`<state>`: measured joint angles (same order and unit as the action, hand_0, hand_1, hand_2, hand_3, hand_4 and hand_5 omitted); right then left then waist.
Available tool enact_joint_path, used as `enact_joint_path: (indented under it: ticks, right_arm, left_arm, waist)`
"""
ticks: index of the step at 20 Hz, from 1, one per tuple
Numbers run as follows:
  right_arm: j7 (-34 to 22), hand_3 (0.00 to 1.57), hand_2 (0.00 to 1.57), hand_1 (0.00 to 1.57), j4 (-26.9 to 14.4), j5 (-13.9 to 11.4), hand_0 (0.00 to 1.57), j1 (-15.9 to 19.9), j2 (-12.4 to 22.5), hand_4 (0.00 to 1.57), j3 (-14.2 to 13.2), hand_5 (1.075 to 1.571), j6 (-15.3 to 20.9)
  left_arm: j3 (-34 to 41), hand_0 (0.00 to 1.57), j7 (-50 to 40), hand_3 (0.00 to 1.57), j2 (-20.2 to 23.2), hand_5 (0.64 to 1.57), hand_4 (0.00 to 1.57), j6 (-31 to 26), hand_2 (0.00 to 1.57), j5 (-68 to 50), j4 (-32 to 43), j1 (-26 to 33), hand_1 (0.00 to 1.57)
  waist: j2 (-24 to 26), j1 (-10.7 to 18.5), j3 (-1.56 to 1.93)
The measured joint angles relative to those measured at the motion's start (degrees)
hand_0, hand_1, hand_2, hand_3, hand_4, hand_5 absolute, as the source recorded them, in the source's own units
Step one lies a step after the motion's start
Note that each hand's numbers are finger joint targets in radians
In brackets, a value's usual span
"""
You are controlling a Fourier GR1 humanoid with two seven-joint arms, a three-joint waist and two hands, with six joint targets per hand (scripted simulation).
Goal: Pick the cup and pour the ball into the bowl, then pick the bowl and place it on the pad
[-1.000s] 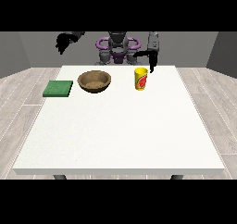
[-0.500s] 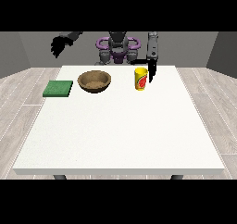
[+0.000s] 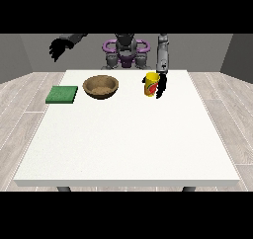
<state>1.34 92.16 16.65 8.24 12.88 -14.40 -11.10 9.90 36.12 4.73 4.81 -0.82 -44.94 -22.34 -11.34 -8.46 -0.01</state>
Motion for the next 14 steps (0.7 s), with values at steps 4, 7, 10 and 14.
enact_joint_path:
  ticks: [4, 7, 10, 14]
  right_arm:
    - [-1.6, 0.17, 0.00, 0.00, 0.3, 2.8, 0.00, 2.3, 2.5, 0.65, -1.9, 1.568, -1.7]
    - [-3.1, 0.15, 0.00, 0.00, 1.3, 4.8, 0.00, 2.1, 3.9, 0.63, -3.1, 1.565, -2.8]
    - [-5.3, 0.27, 0.00, 0.00, -0.9, 6.7, 0.00, 2.6, 6.3, 0.64, -5.2, 1.568, -3.8]
    - [-5.8, 0.31, 0.00, 0.00, -5.6, 7.5, 0.00, 1.5, 7.6, 0.63, -6.7, 1.563, -5.6]
  left_arm:
    - [0.0, 1.27, 3.3, 1.57, -0.1, 1.468, 1.35, 6.6, 1.57, 3.2, 3.0, -1.9, 1.27]
    - [1.1, 1.29, 5.8, 1.57, 0.3, 1.447, 1.39, 10.1, 1.57, 3.9, 5.3, -2.9, 1.29]
    - [-0.5, 1.28, 3.4, 1.57, -0.5, 1.436, 1.39, 13.0, 1.57, 6.1, 6.6, -3.7, 1.28]
    - [-5.0, 1.29, -3.6, 1.57, -1.7, 1.467, 1.41, 18.1, 1.57, 11.6, 6.1, -5.4, 1.29]
  waist:
    - [-1.9, -2.0, 0.11]
    - [-1.8, -3.0, 0.29]
    - [0.8, -2.2, 0.20]
    - [5.7, -0.7, 0.13]
